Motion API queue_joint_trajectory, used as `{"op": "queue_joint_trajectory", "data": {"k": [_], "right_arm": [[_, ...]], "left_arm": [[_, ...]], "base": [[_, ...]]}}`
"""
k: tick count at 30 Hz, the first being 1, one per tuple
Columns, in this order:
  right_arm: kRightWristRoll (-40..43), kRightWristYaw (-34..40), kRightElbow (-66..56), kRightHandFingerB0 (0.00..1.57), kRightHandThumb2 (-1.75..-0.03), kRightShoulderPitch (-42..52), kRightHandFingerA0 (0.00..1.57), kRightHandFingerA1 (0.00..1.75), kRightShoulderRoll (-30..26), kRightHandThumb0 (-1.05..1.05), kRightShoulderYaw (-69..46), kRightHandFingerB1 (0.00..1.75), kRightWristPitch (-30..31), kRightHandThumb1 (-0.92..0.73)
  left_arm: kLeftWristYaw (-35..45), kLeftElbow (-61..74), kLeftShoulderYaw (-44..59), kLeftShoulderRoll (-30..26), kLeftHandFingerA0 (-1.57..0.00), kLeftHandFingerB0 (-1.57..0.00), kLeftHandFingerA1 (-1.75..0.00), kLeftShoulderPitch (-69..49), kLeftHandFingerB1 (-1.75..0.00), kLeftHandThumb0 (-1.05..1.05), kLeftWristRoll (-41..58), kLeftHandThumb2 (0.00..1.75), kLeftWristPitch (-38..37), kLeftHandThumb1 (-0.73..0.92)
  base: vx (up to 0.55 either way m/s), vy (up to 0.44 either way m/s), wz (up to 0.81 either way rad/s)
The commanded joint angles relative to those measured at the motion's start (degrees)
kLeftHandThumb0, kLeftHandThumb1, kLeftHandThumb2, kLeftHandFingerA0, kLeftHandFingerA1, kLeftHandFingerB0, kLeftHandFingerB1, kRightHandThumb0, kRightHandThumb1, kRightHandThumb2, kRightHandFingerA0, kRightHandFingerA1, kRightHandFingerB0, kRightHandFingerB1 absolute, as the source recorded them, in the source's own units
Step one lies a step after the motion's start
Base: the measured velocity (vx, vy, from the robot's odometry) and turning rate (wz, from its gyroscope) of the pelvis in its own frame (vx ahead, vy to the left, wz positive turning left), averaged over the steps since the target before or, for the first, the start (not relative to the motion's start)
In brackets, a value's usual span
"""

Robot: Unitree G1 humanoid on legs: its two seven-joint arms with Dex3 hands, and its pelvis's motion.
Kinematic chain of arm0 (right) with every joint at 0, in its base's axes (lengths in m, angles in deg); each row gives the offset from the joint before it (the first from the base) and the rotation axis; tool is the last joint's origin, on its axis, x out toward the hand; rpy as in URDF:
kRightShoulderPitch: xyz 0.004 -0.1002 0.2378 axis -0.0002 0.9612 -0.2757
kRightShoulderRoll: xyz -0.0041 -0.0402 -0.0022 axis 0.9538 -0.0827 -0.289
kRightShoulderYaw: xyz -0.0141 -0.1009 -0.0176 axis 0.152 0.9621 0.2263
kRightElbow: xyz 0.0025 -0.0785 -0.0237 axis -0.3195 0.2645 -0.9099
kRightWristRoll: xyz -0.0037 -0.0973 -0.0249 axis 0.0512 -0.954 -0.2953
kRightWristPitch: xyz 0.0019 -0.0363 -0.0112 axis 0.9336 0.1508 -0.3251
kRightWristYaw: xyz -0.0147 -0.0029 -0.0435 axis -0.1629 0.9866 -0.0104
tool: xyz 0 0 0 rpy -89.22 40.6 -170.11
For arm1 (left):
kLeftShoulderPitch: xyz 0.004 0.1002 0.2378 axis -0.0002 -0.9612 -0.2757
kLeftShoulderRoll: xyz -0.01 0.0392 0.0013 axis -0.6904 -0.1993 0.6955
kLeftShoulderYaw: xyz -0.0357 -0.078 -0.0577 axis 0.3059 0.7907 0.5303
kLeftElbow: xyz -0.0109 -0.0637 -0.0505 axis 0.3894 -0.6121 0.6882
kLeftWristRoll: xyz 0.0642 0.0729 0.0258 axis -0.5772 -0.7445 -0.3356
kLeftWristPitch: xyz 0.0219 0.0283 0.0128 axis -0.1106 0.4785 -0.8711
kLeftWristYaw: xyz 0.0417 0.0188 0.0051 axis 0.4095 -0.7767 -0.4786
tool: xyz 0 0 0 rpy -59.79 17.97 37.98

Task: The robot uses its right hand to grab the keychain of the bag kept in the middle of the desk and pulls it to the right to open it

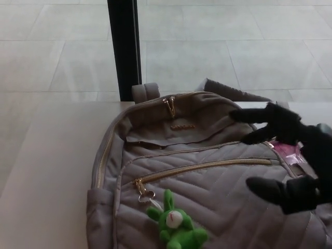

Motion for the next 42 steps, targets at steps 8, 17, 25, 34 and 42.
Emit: {"op": "queue_joint_trajectory", "data": {"k": [8, 17, 25, 34, 42], "right_arm": [[-11.8, -9.2, -9.7, 0.33, -0.99, 2.8, 0.66, 0.80, -5.3, -0.81, 4.9, 0.58, 4.8, -0.55], [-17.5, -9.1, -10.2, 0.38, -0.62, 4.2, 0.63, 0.82, -4.4, -0.81, 5.2, 0.53, 2.9, -0.75], [-24.7, -6.7, -10.8, 0.35, -0.64, 6.6, 0.68, 0.91, -0.6, -0.88, 7.6, 0.56, 1.9, -0.79], [-30.3, -4.7, -12.7, 0.34, -0.63, 11.2, 0.72, 0.89, 5.2, -0.88, 10.6, 0.54, 1.6, -0.77], [-34.9, -4.0, -12.3, 0.33, -0.63, 12.9, 0.70, 0.91, 7.2, -0.89, 9.3, 0.57, 2.1, -0.77]], "left_arm": [[-0.4, -0.7, -1.5, -1.0, -0.74, -0.67, -0.63, -1.1, -0.48, -0.47, -0.6, 0.57, -1.2, 0.56], [-0.5, -0.9, -1.8, -0.8, -0.72, -0.66, -0.67, -0.9, -0.49, -0.47, 0.0, 0.57, -1.0, 0.56], [-1.0, -1.3, -3.3, -1.2, -0.78, -0.68, -0.69, -0.9, -0.49, -0.47, -0.7, 0.57, -1.5, 0.55], [-2.8, -1.0, -5.1, -1.1, -0.77, -0.72, -0.67, -0.8, -0.50, -0.45, -1.6, 0.58, -1.4, 0.58], [-2.3, -1.3, -5.6, -1.5, -0.75, -0.68, -0.64, -0.5, -0.47, -0.47, -1.4, 0.58, -1.2, 0.58]], "base": [[0.00, 0.000, 0.00], [0.00, 0.000, 0.00], [0.00, 0.000, 0.00], [0.00, 0.000, 0.00], [0.00, 0.000, 0.00]]}}
